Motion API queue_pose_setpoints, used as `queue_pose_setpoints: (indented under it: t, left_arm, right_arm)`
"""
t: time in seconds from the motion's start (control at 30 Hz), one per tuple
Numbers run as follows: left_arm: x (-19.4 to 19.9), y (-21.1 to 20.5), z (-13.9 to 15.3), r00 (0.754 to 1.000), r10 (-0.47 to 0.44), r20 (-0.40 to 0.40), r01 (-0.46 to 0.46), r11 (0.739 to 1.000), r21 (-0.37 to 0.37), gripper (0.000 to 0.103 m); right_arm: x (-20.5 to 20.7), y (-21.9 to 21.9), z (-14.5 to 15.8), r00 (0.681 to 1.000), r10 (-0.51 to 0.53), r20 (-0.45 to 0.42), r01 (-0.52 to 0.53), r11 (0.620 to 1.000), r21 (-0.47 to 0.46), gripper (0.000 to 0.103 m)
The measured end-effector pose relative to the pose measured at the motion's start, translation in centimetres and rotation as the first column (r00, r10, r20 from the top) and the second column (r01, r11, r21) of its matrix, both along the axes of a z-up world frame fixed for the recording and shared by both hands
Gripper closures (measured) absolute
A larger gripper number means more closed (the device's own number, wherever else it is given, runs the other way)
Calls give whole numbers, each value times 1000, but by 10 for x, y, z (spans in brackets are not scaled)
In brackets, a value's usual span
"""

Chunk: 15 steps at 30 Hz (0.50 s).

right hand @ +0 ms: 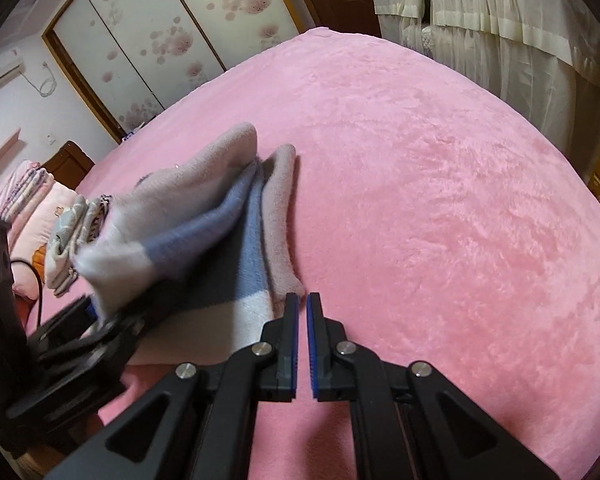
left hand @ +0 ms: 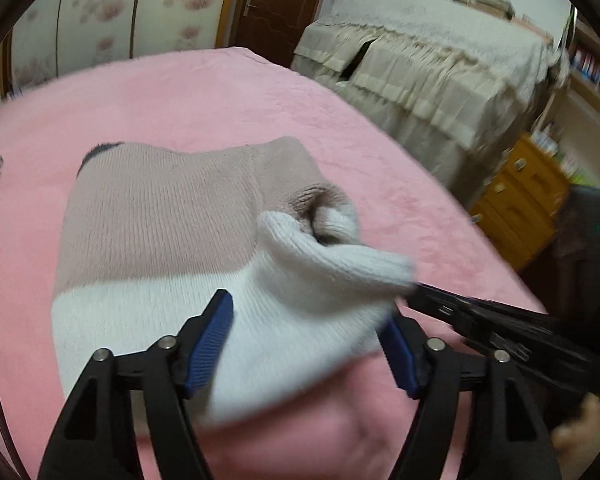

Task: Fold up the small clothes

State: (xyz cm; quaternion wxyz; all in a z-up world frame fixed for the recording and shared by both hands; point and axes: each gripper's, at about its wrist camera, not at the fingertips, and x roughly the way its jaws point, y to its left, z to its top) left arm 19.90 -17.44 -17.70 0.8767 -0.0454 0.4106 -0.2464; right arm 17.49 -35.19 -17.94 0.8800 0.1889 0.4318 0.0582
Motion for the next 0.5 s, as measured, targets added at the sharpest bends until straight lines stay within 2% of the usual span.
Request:
queue_pose_setpoints:
  t: [0.03, 0.07, 0.1, 0.17, 0.2, 0.33, 0.43, 0.5]
  left_arm:
    - [-5, 4, 5, 1000, -12, -14, 11, 999, -31, 31]
    - [-11, 7, 10, 1000, -22, -23, 21, 998, -58, 31]
    - [-20, 15, 16, 999, -26, -24, 24, 996, -85, 31]
    - [-28, 29, 25, 1000, -7, -5, 6, 995, -104, 30]
    - [-34, 40, 29, 1000, 21, 12, -19, 994, -105, 29]
    - [-39, 74, 35, 987, 146, 60, -143, 988, -60, 28]
    - [-28, 94, 28, 962, 265, 72, -270, 960, 69, 28]
    - [-23, 105, 24, 946, 317, 63, -322, 942, 97, 28]
  right_arm:
    - [1, 0, 5, 1000, 8, 7, -8, 1000, 17, 98]
    - [0, -1, 5, 1000, 12, 11, -13, 1000, 27, 91]
    - [1, -1, 11, 1000, 18, 18, -19, 999, 49, 79]
    - [0, -4, 19, 999, 14, 34, -17, 996, 83, 60]
    - [-1, -5, 23, 999, 12, 43, -17, 994, 104, 54]
    - [5, -8, 33, 999, 31, 37, -38, 976, 212, 48]
    - [15, 0, 35, 999, 52, 11, -54, 965, 258, 40]
    - [21, 8, 33, 997, 77, -15, -70, 959, 273, 37]
